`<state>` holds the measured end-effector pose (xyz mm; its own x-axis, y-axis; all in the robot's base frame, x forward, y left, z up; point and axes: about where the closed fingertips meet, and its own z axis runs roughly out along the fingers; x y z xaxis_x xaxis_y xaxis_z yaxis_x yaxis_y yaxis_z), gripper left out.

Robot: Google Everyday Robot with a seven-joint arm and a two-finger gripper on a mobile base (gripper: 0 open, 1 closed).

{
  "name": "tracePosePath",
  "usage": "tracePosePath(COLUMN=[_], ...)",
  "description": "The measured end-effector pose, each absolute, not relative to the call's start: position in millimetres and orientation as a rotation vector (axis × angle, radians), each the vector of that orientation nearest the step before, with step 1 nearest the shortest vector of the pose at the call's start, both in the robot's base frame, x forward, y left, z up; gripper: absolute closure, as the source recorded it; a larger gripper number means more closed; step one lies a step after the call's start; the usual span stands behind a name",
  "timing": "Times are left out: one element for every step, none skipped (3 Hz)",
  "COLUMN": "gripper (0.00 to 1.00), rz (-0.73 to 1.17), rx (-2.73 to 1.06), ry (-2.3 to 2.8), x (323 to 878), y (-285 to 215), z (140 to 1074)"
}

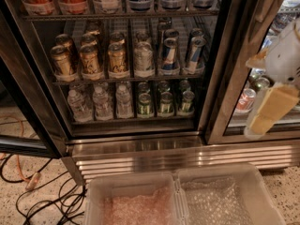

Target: Pick green can from bottom shelf of fridge

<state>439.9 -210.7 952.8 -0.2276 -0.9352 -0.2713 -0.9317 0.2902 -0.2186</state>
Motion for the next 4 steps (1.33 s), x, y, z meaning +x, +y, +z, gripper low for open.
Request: tracePosePath(gripper=[0.0, 0.0, 0.0, 0.0], rz=[0.233, 0.284, 0.283, 0.306], rx=[-1.562, -1.492, -1.493, -1.416], ry=[2.206, 2.195, 2.195, 2.217], x=[434.9, 436.6, 436.7, 436.3], y=[-183.3, -170.7, -170.6, -163.0], z=[886.4, 872.9, 873.0, 852.0])
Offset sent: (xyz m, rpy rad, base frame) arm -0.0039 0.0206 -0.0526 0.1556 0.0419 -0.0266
